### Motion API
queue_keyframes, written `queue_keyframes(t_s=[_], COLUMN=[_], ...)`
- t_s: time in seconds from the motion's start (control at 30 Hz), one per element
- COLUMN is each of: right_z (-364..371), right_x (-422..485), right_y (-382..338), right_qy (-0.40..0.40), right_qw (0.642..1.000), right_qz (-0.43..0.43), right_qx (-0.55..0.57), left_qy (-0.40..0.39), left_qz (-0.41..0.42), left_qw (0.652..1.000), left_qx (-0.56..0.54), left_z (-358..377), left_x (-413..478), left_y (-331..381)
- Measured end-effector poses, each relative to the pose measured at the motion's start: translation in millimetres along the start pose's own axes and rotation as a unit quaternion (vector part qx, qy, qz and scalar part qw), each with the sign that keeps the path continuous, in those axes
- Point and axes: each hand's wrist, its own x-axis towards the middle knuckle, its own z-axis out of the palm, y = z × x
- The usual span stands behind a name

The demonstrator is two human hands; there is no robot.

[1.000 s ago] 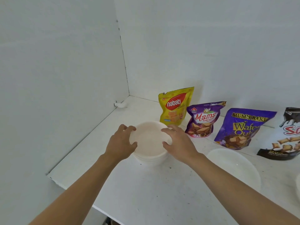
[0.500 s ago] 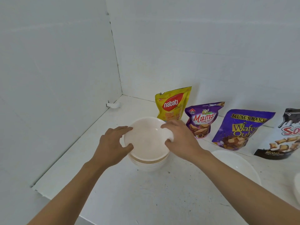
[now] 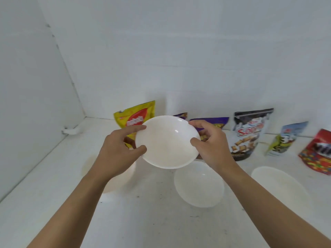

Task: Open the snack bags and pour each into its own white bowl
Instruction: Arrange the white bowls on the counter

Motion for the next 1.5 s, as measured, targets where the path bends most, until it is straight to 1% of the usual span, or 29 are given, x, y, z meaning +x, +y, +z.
queue_keyframes(t_s=[0.07,0.13,0.3,0.43,0.63,0.7,0.8,1.07,1.27,1.37,1.5], right_z=[-36,-72,-167,-243,-344,-374,-411,-468,-479,-482,-481], right_x=[-7,-13,-26,-32,-42,-45,-51,-74,-83,-83,-81], right_y=[13,29,80,120,172,190,217,285,315,322,331], right_qy=[0.015,0.037,0.076,0.077,0.073,0.072,0.067,0.05,0.034,0.036,0.017], right_qw=[1.0,0.999,0.996,0.996,0.994,0.994,0.995,0.992,0.99,0.989,0.987], right_qz=[0.007,0.008,0.041,0.054,0.07,0.075,0.079,0.093,0.103,0.107,0.118], right_qx=[0.014,0.0,0.008,0.005,0.033,0.031,0.003,-0.069,-0.095,-0.099,-0.105], left_qy=[-0.017,-0.034,-0.066,-0.081,-0.095,-0.099,-0.113,-0.154,-0.166,-0.173,-0.16], left_qz=[0.003,0.013,0.027,0.026,0.004,-0.01,-0.024,-0.039,-0.02,-0.039,-0.067], left_qw=[0.999,0.998,0.994,0.991,0.982,0.982,0.988,0.986,0.986,0.984,0.985], left_qx=[-0.031,-0.055,-0.086,-0.103,-0.165,-0.158,-0.101,-0.052,-0.006,0.0,-0.016], left_z=[33,69,165,239,341,372,412,494,527,537,546], left_x=[-1,-4,-16,-29,-55,-64,-75,-104,-110,-110,-109], left_y=[20,40,88,130,184,197,210,230,226,229,226])
